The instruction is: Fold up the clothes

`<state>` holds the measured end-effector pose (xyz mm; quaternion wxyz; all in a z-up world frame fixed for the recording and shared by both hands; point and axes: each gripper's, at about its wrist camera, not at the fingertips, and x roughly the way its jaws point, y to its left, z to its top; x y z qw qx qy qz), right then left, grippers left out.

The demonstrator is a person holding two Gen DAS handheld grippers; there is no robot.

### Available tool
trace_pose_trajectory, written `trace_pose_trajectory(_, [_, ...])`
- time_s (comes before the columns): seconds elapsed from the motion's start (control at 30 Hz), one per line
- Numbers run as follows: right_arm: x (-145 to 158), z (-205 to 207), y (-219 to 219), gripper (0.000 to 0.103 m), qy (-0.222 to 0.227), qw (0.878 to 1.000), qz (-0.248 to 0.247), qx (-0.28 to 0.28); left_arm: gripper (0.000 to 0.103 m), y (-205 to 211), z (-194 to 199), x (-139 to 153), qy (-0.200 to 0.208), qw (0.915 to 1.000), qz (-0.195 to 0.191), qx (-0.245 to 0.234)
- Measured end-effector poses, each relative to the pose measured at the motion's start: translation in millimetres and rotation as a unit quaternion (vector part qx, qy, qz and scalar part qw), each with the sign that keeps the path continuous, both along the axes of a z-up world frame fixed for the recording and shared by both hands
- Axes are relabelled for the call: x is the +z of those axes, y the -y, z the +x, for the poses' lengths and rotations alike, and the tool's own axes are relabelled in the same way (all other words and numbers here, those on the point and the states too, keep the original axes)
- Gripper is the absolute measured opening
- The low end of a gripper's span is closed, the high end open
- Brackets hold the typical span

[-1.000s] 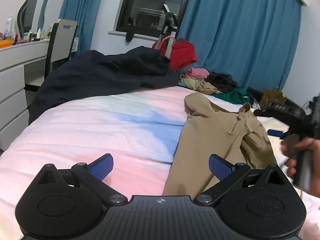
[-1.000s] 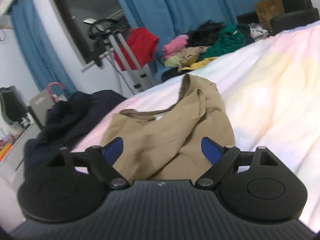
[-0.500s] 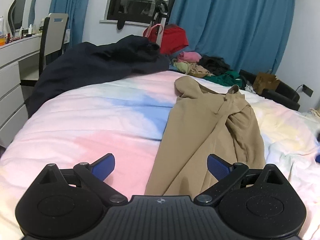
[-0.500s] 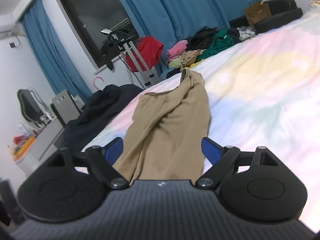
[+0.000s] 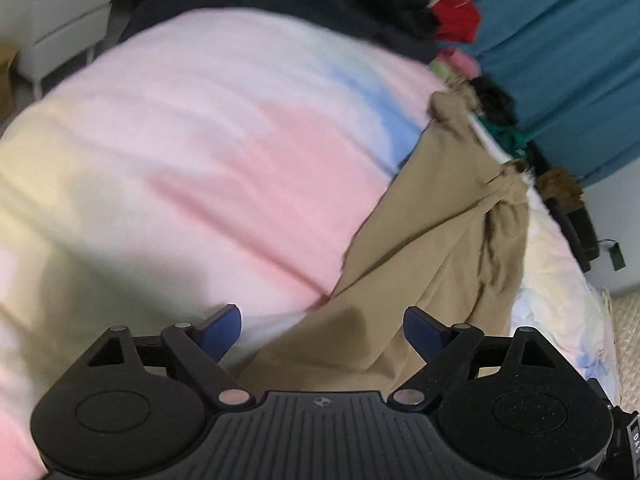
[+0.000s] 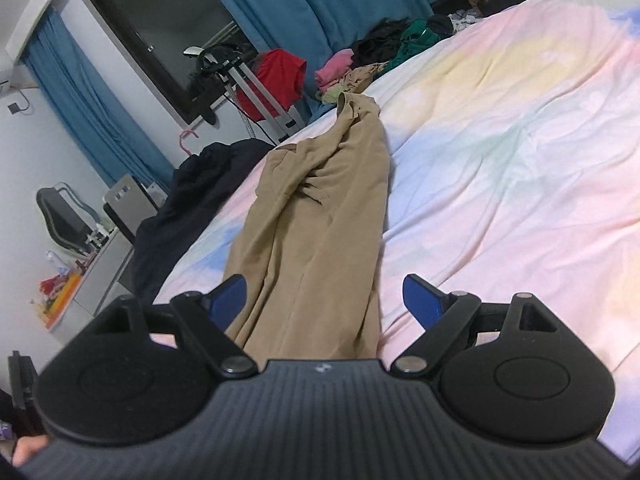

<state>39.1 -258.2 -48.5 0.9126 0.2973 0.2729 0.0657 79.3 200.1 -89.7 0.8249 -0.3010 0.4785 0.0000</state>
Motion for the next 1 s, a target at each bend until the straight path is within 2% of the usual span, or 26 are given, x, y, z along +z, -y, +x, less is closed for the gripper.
trace_pose_trajectory(0.07, [-1,0,4,0.087,-0.003,1.000,0.005,-0.002,0.086,-2,-2,-3,-0.027,0.9996,0.003,0.003])
trace_pose_trajectory(0.2, [-5,-3,10,0.087,-0.006,1.000,0.015,-0.007,0.081,-1,-8,-2,-0.057,0.9980,0.026,0.007])
trace_pose_trajectory(0.33, [-7,-2,11,0.087,-0.011,1.000,0.020,-0.007,0.071,11,-10,-2,-0.071,0.9952,0.068,-0.009])
trace_pose_trajectory(0.37, [-8,-2,11,0.087,-0.012,1.000,0.022,-0.006,0.065,15,-10,-2,-0.073,0.9941,0.079,-0.013])
trace_pose_trajectory(0.43, [-10,-1,12,0.087,-0.017,1.000,0.024,-0.004,0.059,23,-10,-1,-0.076,0.9917,0.101,-0.023])
trace_pose_trajectory(0.53, [-12,-1,13,0.087,-0.022,0.999,0.027,-0.004,0.036,33,-13,3,-0.064,0.9894,0.125,-0.037])
trace_pose_trajectory(0.57, [-13,-2,14,0.087,-0.023,0.999,0.028,-0.004,0.022,35,-15,4,-0.060,0.9890,0.128,-0.044])
trace_pose_trajectory(0.6, [-13,-2,14,0.087,-0.023,0.999,0.030,-0.006,0.014,37,-17,5,-0.057,0.9886,0.130,-0.050])
trace_pose_trajectory(0.67, [-14,-2,15,0.087,-0.024,0.999,0.033,-0.008,0.010,42,-22,12,-0.043,0.9867,0.143,-0.064])
trace_pose_trajectory(0.73, [-14,-2,15,0.087,-0.025,0.999,0.034,-0.008,0.009,53,-32,22,-0.013,0.9812,0.172,-0.086])
trace_pose_trajectory(0.8, [-15,-1,14,0.087,-0.027,0.999,0.035,-0.008,0.008,66,-43,34,0.023,0.9715,0.206,-0.114])
trace_pose_trajectory(0.87, [-16,0,14,0.087,-0.030,0.999,0.036,-0.008,0.008,83,-56,46,0.063,0.9568,0.242,-0.148])
trace_pose_trajectory(0.93, [-17,0,14,0.087,-0.032,0.999,0.037,-0.010,0.007,105,-70,56,0.107,0.9333,0.284,-0.191])
trace_pose_trajectory(1.0, [-19,0,16,0.087,-0.034,0.999,0.038,-0.013,0.007,126,-85,62,0.141,0.9033,0.326,-0.240])
